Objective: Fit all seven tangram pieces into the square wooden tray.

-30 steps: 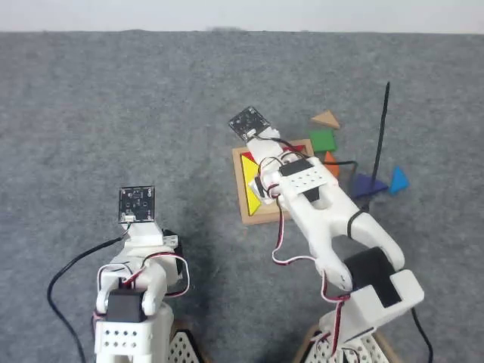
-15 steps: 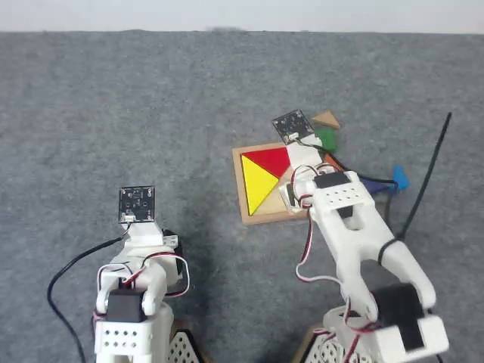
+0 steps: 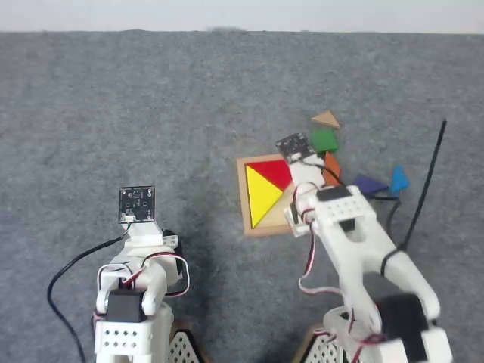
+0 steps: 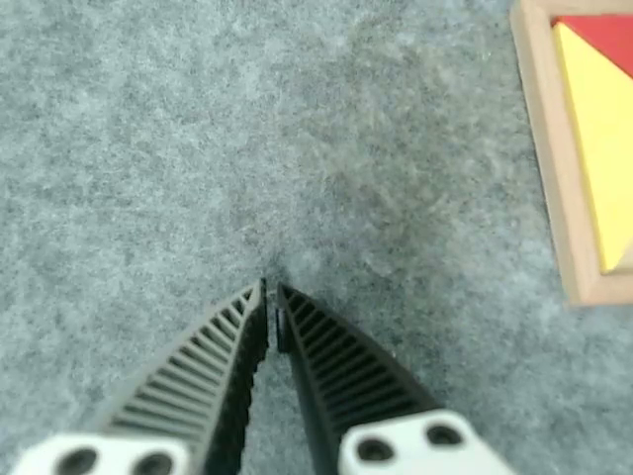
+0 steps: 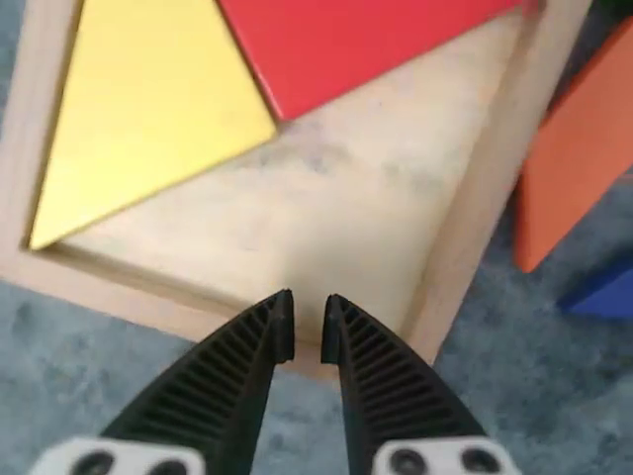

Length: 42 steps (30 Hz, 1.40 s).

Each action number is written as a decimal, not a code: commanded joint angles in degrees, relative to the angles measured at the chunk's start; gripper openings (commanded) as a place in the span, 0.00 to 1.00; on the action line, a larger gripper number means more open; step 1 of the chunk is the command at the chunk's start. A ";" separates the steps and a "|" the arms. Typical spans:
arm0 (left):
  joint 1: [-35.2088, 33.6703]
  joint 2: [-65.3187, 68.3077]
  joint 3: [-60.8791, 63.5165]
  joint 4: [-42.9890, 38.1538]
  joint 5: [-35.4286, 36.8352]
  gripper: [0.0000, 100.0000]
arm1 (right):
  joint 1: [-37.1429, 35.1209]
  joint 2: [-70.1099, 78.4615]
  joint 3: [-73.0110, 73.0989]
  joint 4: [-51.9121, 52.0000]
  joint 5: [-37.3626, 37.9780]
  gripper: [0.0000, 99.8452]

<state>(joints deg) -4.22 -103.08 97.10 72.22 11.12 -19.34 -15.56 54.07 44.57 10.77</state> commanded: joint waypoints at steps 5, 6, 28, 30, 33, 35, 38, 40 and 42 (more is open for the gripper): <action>-0.35 -1.14 -0.66 0.09 -0.62 0.01 | -1.10 -14.64 0.44 4.00 0.62 0.10; -0.35 -1.14 -0.66 0.09 -0.62 0.01 | -0.92 -15.96 0.18 4.62 0.53 0.12; -0.35 -1.14 -0.66 0.09 -0.62 0.01 | 14.99 27.47 -39.82 9.27 -7.38 0.21; -0.35 -1.14 -0.66 0.09 -0.62 0.01 | 15.34 30.81 -41.85 9.36 -8.35 0.21; -0.35 -1.14 -0.66 0.09 -0.62 0.01 | 16.13 34.33 -43.60 9.45 -10.02 0.21; -0.35 -1.14 -0.66 0.09 -0.62 0.01 | 16.22 35.82 -45.19 11.56 -10.29 0.21; -0.35 -1.14 -0.66 0.09 -0.62 0.01 | 16.22 37.49 -48.00 15.16 -11.78 0.21; -0.35 -1.14 -0.66 0.09 -0.62 0.01 | 17.45 38.11 -48.97 15.87 -13.98 0.21; -0.35 -1.14 -0.66 0.09 -0.62 0.01 | 19.38 38.11 -49.14 15.87 -14.59 0.21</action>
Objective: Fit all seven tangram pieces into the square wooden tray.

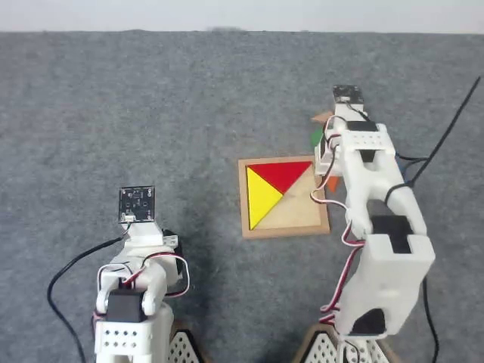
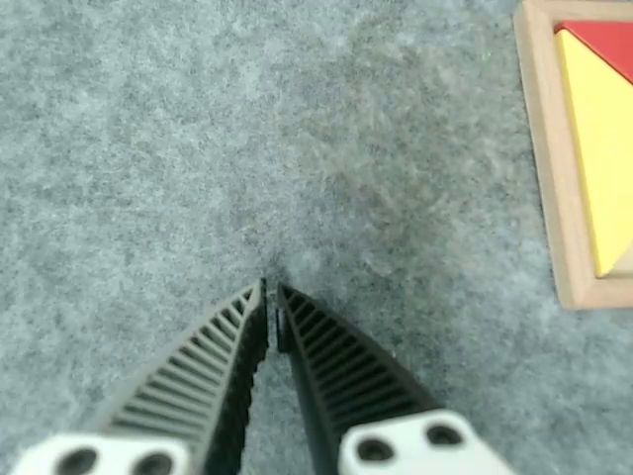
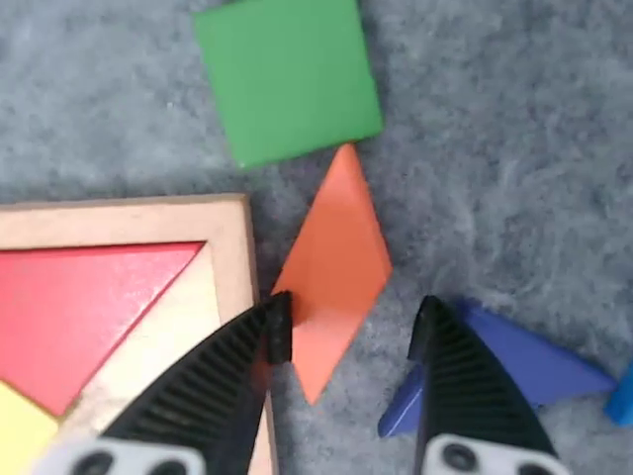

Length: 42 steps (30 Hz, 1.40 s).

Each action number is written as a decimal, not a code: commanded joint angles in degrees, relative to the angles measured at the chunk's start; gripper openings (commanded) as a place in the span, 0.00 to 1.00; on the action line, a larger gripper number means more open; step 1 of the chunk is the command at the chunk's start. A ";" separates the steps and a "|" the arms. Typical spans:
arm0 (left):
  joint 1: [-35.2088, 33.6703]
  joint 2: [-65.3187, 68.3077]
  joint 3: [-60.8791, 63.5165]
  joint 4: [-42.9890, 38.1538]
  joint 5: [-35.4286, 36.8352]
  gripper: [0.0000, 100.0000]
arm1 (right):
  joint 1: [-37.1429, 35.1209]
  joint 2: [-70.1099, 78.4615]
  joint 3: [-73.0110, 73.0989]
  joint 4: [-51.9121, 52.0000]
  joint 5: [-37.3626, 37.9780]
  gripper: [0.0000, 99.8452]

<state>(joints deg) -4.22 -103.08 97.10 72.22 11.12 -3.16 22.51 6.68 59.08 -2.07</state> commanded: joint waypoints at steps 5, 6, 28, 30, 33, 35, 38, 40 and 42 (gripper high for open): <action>-0.35 -1.14 -0.66 0.09 -0.62 0.01 | 9.01 -0.04 -1.76 1.10 -1.93 0.21; -0.35 -1.14 -0.66 0.09 -0.62 0.01 | 9.63 0.04 -1.76 0.84 -1.93 0.21; -0.35 -1.14 -0.66 0.09 -0.62 0.01 | 1.54 -9.80 -2.02 0.92 11.16 0.21; -0.35 -1.14 -0.66 0.09 -0.62 0.01 | 1.10 -7.25 -2.20 -0.48 11.16 0.21; -0.35 -1.14 -0.66 0.09 -0.62 0.01 | 1.36 -2.59 -5.10 -0.04 11.16 0.21; -0.35 -1.14 -0.66 0.09 -0.62 0.01 | 2.33 0.57 -8.09 1.89 11.16 0.21; -0.35 -1.14 -0.66 0.09 -0.62 0.01 | 3.47 4.70 -12.13 4.44 11.16 0.21; -0.35 -1.14 -0.66 0.09 -0.62 0.01 | 4.26 6.99 -14.24 5.49 11.16 0.21; -0.35 -1.14 -0.66 0.09 -0.62 0.01 | 4.79 8.66 -16.09 6.20 11.25 0.21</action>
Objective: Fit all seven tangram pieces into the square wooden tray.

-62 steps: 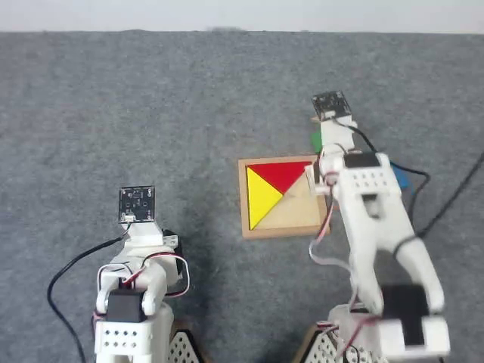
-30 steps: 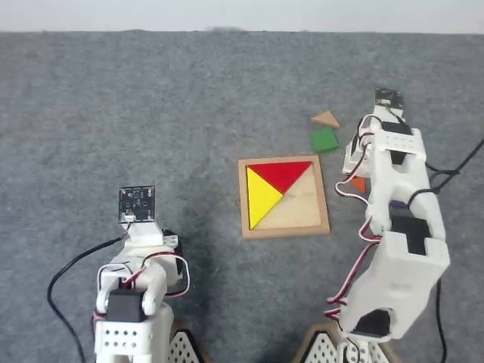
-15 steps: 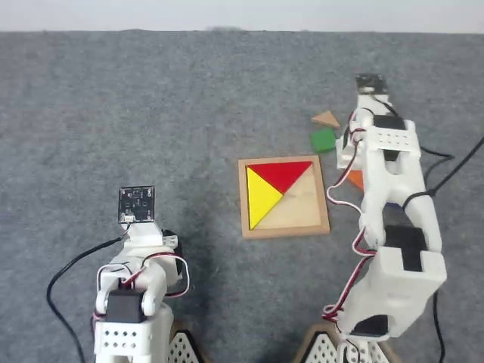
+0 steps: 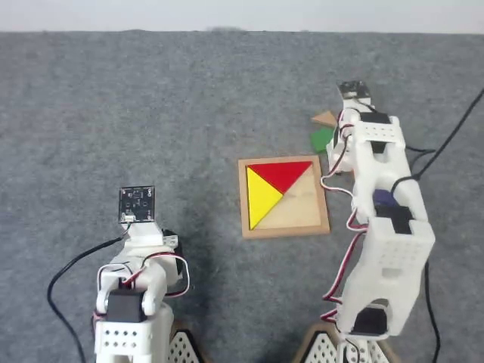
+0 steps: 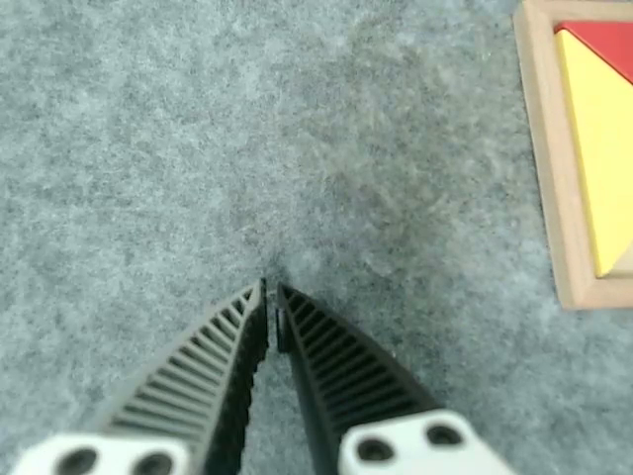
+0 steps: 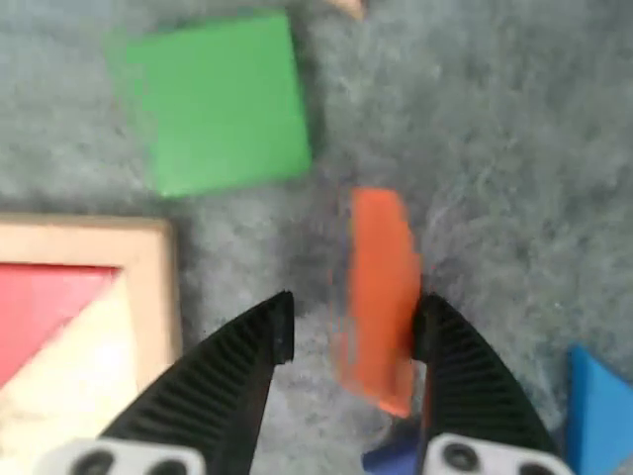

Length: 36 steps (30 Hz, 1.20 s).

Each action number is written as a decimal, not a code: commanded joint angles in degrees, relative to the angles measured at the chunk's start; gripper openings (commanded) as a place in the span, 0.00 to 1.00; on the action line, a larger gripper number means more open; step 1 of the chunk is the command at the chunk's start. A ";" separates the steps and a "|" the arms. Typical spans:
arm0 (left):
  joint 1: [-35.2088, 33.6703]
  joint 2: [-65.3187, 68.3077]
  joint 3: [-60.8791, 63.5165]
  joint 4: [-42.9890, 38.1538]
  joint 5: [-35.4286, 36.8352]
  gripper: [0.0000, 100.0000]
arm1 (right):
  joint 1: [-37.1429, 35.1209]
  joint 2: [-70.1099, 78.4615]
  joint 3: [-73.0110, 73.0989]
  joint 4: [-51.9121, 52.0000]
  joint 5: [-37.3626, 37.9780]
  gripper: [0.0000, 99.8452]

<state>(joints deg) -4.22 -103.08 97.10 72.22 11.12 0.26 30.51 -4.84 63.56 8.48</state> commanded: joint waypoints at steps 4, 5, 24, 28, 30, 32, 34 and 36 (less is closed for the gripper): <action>-0.35 -1.14 -0.66 0.09 -0.62 0.01 | 1.71 2.42 -7.03 3.82 4.13 0.13; -0.35 -1.14 -0.66 0.09 -0.62 0.01 | 1.80 2.59 -7.56 4.09 4.92 0.10; -0.35 -1.14 -0.66 0.09 -0.62 0.01 | -1.63 -3.12 -8.62 9.80 -0.26 0.12; -0.35 -1.14 -0.66 0.09 -0.62 0.01 | -2.77 -7.16 -6.51 9.27 -1.93 0.14; -0.35 -1.14 -0.66 0.09 -0.62 0.01 | -4.62 -8.48 -5.27 9.27 -1.76 0.14; -0.35 -1.14 -0.66 0.09 -0.62 0.01 | -6.29 -9.80 -3.08 8.57 -0.88 0.14; -0.35 -1.14 -0.66 0.09 -0.62 0.01 | -7.08 -11.03 -0.62 6.29 -1.23 0.14; -0.35 -1.14 -0.66 0.09 -0.62 0.01 | -6.81 -12.26 1.23 4.35 -1.49 0.15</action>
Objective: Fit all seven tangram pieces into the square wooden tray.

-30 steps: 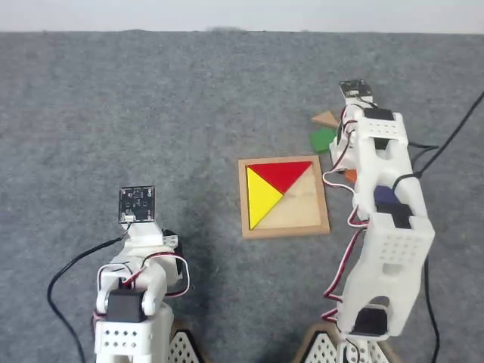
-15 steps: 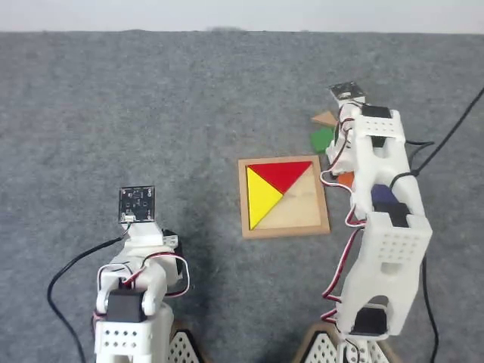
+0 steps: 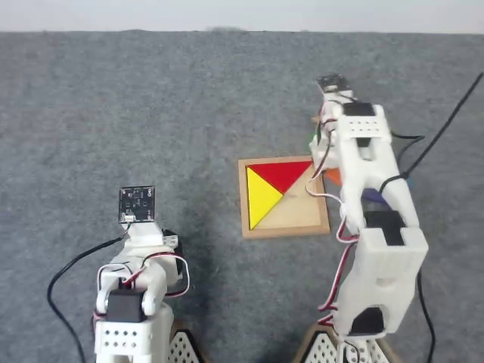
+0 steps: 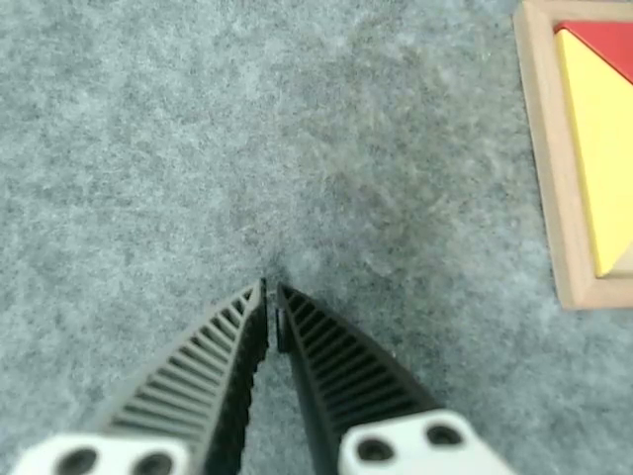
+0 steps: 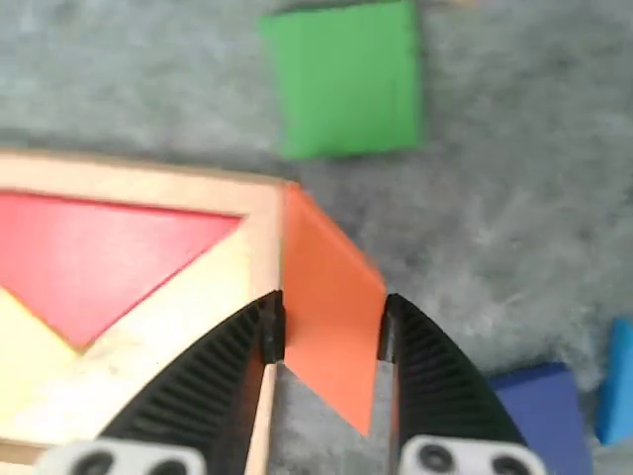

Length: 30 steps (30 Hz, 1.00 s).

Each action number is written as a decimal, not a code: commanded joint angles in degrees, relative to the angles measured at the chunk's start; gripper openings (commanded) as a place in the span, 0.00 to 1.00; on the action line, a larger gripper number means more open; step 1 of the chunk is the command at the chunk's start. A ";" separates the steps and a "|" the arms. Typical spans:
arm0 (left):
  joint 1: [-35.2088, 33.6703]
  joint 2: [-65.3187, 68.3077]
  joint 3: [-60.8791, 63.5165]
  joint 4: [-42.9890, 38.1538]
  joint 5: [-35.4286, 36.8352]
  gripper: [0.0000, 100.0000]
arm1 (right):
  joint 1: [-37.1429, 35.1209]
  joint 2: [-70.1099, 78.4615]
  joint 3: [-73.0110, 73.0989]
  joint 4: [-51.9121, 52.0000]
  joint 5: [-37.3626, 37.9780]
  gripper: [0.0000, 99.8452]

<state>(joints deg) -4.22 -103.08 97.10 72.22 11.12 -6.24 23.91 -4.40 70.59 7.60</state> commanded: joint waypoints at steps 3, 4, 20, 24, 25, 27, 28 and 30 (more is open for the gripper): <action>-0.35 -1.14 -0.66 0.09 -0.62 0.01 | 2.07 -6.64 1.49 -2.86 -3.60 0.15; -0.35 -1.14 -0.66 0.09 -0.62 0.01 | 2.95 -6.81 1.49 -2.86 -4.22 0.15; -0.35 -1.14 -0.66 0.09 -0.62 0.01 | 0.48 -8.13 7.03 1.89 -6.95 0.01; -0.35 -1.14 -0.66 0.09 -0.62 0.01 | -3.03 -13.23 12.04 1.71 -9.32 0.02; -0.35 -1.14 -0.66 0.09 -0.62 0.01 | -3.91 -15.34 13.63 1.45 -10.20 0.02; -0.35 -1.14 -0.66 0.09 -0.62 0.01 | -5.58 -20.26 18.46 -1.10 -10.73 0.01; -0.35 -1.14 -0.66 0.09 -0.62 0.01 | -6.02 -22.90 21.54 -3.30 -10.64 0.01; -0.35 -1.14 -0.66 0.09 -0.62 0.01 | -6.55 -28.62 27.96 -8.40 -9.49 0.01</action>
<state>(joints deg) -4.22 -103.08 97.10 72.22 11.12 -11.52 5.63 17.58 68.04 -1.98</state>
